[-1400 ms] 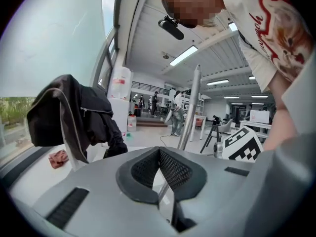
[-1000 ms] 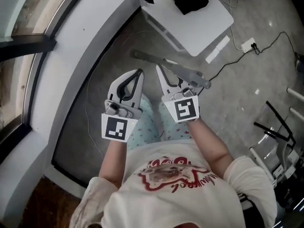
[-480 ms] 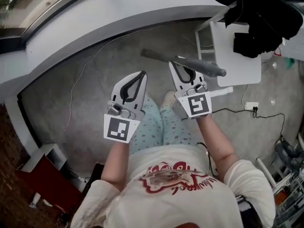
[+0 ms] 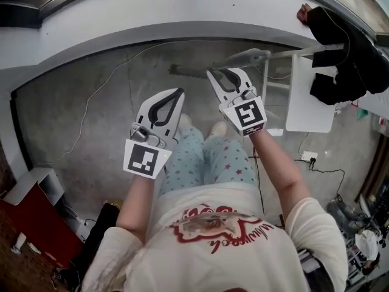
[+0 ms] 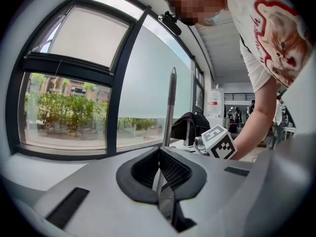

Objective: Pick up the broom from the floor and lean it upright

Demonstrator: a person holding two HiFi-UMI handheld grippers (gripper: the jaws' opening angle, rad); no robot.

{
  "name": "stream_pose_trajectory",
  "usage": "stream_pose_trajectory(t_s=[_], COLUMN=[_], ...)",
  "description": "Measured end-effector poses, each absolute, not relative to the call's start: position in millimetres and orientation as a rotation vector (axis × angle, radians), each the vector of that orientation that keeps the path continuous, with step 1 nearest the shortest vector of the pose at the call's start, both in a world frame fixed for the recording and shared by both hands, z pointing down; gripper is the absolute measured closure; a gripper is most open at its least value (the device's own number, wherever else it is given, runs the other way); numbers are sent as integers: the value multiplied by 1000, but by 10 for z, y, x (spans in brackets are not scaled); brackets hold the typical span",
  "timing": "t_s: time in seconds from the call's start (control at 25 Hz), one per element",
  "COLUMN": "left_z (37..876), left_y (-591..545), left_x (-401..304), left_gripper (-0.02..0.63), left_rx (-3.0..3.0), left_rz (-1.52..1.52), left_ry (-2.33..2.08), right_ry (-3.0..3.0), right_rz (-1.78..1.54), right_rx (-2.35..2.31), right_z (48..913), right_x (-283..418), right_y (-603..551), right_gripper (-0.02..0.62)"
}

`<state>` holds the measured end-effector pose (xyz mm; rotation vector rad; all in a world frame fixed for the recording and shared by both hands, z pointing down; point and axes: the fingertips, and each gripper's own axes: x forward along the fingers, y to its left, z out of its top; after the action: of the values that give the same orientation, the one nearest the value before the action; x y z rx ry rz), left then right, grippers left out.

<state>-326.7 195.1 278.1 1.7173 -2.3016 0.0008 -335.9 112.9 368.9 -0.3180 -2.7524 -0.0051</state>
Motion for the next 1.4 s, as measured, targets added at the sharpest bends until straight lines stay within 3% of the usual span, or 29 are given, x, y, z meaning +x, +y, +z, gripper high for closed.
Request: stream_pose_trajectory(t_s=[0.88, 1.4], left_z=[3202, 3424], left_y=[1586, 1477], left_x=[-5124, -5309], left_gripper=[586, 586], left_rx=[1397, 1313], left_rz=[-75, -40], left_ry=[-2420, -2429], right_ry=[-2340, -2327], right_rz=[94, 50], right_rx=[-750, -832], right_z=[5327, 5596], right_x=[-5313, -5988], right_y=[848, 776], right_gripper=[505, 505])
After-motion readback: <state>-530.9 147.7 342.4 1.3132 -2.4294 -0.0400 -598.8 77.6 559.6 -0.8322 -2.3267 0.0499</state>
